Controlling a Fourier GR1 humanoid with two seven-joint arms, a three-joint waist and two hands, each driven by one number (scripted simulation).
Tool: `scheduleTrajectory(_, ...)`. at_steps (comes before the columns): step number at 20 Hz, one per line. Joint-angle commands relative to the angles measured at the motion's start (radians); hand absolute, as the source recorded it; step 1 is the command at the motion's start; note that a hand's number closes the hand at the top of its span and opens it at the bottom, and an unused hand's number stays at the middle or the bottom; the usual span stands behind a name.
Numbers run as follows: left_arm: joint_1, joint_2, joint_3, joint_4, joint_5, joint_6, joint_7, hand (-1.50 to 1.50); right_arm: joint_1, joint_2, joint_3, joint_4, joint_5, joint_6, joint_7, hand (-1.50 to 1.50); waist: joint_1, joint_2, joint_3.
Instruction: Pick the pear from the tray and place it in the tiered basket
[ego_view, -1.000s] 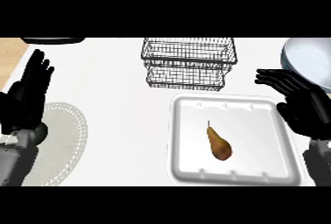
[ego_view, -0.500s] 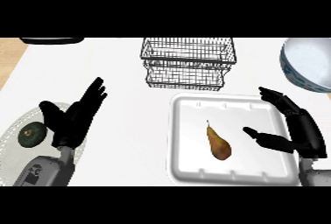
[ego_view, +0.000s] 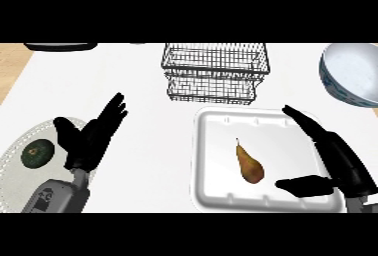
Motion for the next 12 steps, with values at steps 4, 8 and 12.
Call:
scheduleTrajectory(4,0.01,0.003,0.002,0.013,-0.002,-0.026,-0.021,0.0,-0.093,-0.097,0.153,-0.188,0.28,0.161,0.476,-1.5,0.009,-0.002,-0.003)
scheduleTrajectory(8,-0.006,-0.015,-0.005,0.048,-0.005,-0.038,-0.026,0.0,-0.224,0.049,0.289,-0.237,0.326,0.311,0.795,-1.5,0.023,0.004,-0.001)
scheduleTrajectory(12,-0.031,-0.025,-0.002,0.042,-0.022,-0.028,-0.006,0.0,-0.353,0.271,0.392,-0.142,0.353,0.387,0.989,-1.5,0.029,0.006,0.002)
